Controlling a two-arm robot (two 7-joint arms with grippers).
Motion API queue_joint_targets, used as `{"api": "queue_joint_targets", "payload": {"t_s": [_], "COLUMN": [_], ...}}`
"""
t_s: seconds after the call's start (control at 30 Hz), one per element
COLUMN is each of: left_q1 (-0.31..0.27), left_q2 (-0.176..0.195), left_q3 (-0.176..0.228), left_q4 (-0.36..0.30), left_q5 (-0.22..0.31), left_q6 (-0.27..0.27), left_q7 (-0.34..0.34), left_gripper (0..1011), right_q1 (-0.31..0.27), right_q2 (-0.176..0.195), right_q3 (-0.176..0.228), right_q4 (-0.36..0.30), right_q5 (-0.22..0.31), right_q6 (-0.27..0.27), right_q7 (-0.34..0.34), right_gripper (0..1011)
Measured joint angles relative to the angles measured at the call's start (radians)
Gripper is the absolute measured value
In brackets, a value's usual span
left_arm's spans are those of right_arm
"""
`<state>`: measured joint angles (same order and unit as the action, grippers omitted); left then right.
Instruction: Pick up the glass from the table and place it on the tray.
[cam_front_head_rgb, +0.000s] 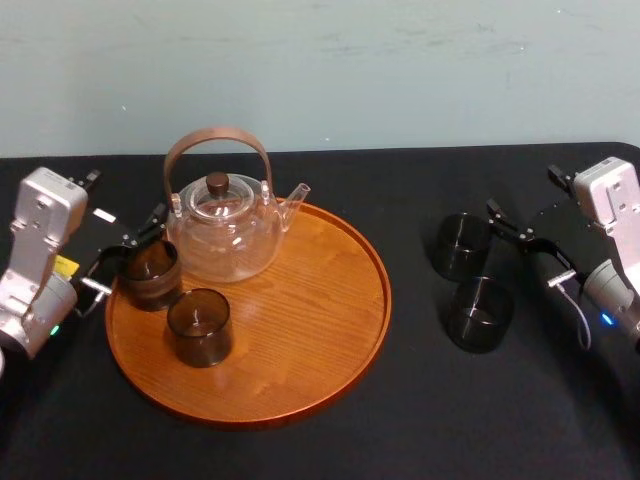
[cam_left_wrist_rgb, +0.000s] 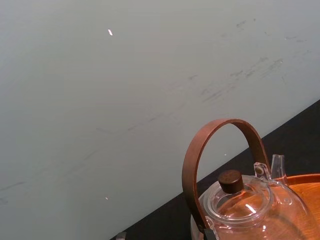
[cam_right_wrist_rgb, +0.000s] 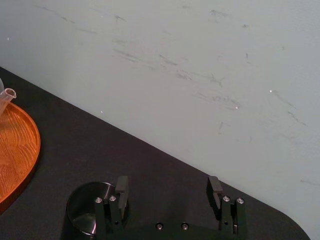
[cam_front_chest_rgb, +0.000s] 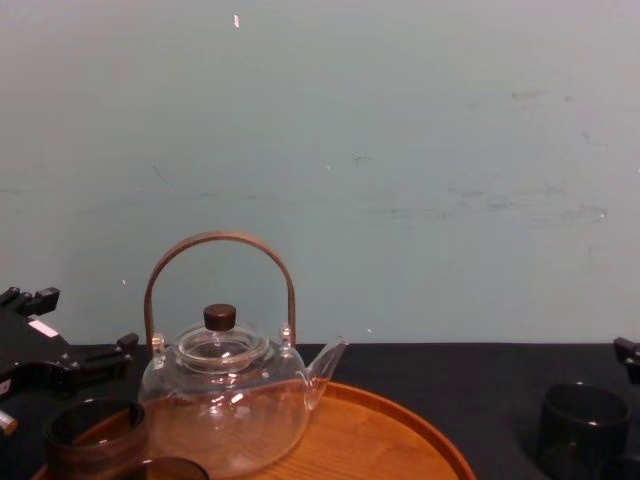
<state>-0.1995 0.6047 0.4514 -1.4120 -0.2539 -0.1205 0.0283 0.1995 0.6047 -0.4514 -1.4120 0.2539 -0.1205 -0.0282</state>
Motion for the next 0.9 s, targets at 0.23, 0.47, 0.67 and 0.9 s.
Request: {"api": "queue_joint_targets", "payload": {"t_s": [0.23, 0.47, 0.67, 0.9], "left_q1": [0.000, 0.000, 0.000, 0.000], "left_q2": [0.000, 0.000, 0.000, 0.000], "left_q3": [0.000, 0.000, 0.000, 0.000], "left_q4": [0.000, 0.000, 0.000, 0.000], "left_q5": [0.000, 0.000, 0.000, 0.000], "left_q6": [0.000, 0.000, 0.000, 0.000], "left_q7": [0.000, 0.000, 0.000, 0.000], "left_gripper": [1001, 1001, 1001, 1001], "right_q1": [0.000, 0.000, 0.000, 0.000], "right_q2": [0.000, 0.000, 0.000, 0.000], "right_q3": [0.000, 0.000, 0.000, 0.000], "right_q4": [0.000, 0.000, 0.000, 0.000], "right_q5": [0.000, 0.000, 0.000, 0.000], "right_q6": [0.000, 0.000, 0.000, 0.000], "right_q7": [0.000, 0.000, 0.000, 0.000], "right_gripper": [1002, 1003, 1002, 1002]}}
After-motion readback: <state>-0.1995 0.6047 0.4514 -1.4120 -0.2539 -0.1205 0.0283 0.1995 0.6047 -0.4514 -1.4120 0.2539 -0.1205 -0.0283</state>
